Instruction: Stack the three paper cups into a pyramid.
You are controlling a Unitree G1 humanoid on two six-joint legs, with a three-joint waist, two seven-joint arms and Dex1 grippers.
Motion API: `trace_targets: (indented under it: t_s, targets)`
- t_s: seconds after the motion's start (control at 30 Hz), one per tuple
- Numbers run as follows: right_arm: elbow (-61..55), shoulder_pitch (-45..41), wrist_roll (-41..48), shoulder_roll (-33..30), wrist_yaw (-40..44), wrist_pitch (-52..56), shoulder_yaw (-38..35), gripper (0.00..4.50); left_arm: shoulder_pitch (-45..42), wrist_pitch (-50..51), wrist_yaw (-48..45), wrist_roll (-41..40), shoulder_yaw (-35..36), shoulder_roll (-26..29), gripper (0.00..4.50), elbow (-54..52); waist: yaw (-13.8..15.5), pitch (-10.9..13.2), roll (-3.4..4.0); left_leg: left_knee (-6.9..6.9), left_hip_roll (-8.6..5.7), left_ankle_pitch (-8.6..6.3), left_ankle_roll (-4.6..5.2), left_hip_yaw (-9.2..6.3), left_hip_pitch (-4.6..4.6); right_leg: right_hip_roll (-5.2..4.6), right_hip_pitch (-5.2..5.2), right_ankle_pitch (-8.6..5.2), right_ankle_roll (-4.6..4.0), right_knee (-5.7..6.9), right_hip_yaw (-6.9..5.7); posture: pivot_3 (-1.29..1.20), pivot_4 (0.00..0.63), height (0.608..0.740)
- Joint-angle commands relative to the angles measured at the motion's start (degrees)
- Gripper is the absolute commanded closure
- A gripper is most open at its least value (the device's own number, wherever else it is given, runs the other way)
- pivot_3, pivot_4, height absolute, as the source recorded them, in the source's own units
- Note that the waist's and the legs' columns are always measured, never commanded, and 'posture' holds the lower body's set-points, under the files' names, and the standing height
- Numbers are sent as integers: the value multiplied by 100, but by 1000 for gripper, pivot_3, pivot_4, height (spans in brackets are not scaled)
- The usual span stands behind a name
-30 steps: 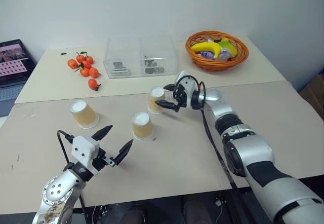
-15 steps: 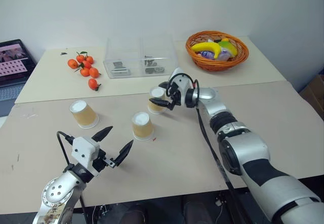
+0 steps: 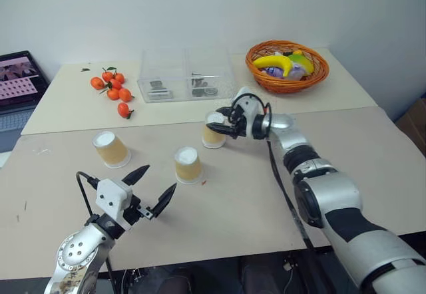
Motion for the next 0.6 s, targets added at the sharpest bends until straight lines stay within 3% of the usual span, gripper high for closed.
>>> trace_targets:
  t_s: [0.03, 0.17, 0.6]
  targets:
    - [-635, 355, 189, -412, 1086, 52, 11, 1836, 36, -3, 3, -57, 50, 33, 0, -210, -7, 0, 0, 0, -1, -1, 1, 0, 0, 0, 1, 1, 2, -1, 1, 0, 150, 728]
    - [-1418, 866, 326, -616, 1507, 276, 66, 1836, 71, -14, -10, -61, 43, 28, 0, -204, -29, -1, 1, 0, 1, -1, 1, 3, 4, 0, 1, 2, 2, 2, 3, 0, 150, 728]
    - [-3714, 2030, 674, -384, 1759, 1370, 553, 1836, -62, -29, -67, -53, 61, 60, 0, -94, 0, -3, -1, 2, 6, -1, 1, 12, 11, 4, 4, 5, -1, 4, 9, 0, 150, 728]
